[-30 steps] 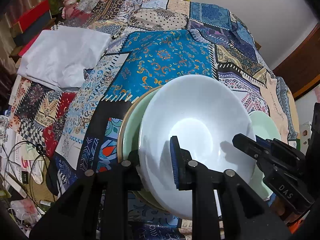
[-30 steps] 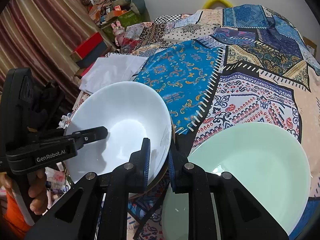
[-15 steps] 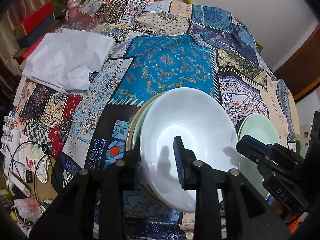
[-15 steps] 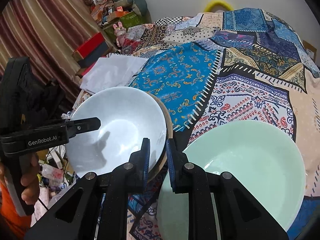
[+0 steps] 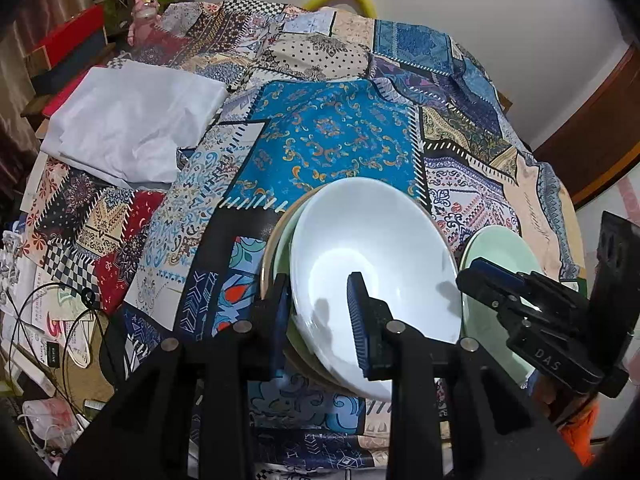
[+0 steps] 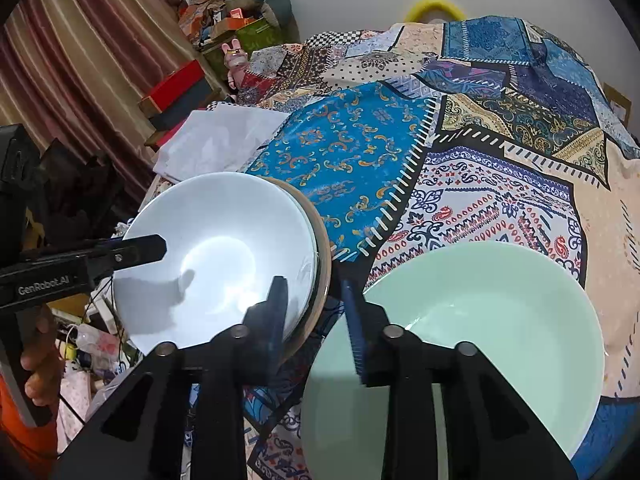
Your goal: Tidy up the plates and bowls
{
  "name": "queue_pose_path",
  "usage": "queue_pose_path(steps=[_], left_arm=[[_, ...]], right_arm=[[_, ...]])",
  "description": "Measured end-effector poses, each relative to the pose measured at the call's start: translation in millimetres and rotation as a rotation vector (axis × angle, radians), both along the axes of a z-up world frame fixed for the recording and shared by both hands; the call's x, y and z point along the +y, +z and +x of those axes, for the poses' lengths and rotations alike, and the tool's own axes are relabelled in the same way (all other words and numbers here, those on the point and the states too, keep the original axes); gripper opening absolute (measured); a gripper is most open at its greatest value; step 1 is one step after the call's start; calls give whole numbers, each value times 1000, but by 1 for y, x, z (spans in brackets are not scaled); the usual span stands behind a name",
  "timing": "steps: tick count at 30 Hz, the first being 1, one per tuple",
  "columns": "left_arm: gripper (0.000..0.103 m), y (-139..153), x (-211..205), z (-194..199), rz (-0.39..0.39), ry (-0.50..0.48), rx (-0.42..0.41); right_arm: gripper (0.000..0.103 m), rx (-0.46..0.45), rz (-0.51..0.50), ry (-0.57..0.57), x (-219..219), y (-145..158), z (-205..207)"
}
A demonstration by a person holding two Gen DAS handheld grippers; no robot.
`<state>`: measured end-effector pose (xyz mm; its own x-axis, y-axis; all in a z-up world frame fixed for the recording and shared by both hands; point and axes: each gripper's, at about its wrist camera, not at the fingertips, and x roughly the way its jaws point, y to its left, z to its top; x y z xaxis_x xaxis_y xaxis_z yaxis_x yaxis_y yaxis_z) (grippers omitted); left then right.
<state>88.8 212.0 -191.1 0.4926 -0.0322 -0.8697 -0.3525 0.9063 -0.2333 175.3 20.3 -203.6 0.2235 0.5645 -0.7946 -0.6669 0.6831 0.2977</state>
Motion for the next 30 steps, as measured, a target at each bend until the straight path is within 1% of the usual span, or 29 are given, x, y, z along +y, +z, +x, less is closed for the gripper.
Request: queue_pose_path(steps=[1, 2, 3, 5, 7, 8, 10, 11, 14, 20, 22, 26, 29, 30], left_arm=[[29, 3, 0, -2, 19, 7, -7], [33, 7, 1, -6, 42, 10, -24], [39, 10, 2, -8, 50, 9, -37], [46, 10, 6, -12, 59, 15, -43], [46, 2, 11, -12, 65, 24, -19], [46, -6, 14, -11, 54, 29, 3], [46, -19, 17, -9, 22, 33, 31], [46, -27, 19, -7, -10, 31, 41], [46, -38, 23, -5, -72, 28, 46], [47, -62, 22, 0, -121, 22, 75], [47, -64, 23, 0, -136, 22, 53], [46, -65, 22, 0, -146, 13, 33], [37, -64, 18, 3, -156, -10, 27], [38, -63, 15, 4, -151, -18, 29]], right_arm=[[27, -3, -4, 5, 1, 0, 0], [27, -5, -7, 9, 2, -1, -1], [27, -8, -9, 11, 3, -1, -1], [27, -7, -12, 17, 5, -2, -1], [27, -5, -16, 18, 7, -4, 0], [27, -2, -18, 17, 8, -6, 1], [27, 8, -17, 17, 9, -7, 3], [27, 12, -17, 16, 10, -8, 3], [27, 15, -22, 20, 13, -10, 4], [28, 25, -39, 41, 24, -16, 3], [31, 26, -47, 48, 26, -18, 3], [31, 24, -64, 50, 31, -21, 4], [31, 22, -70, 44, 34, -23, 4], [31, 22, -65, 48, 34, -24, 4]])
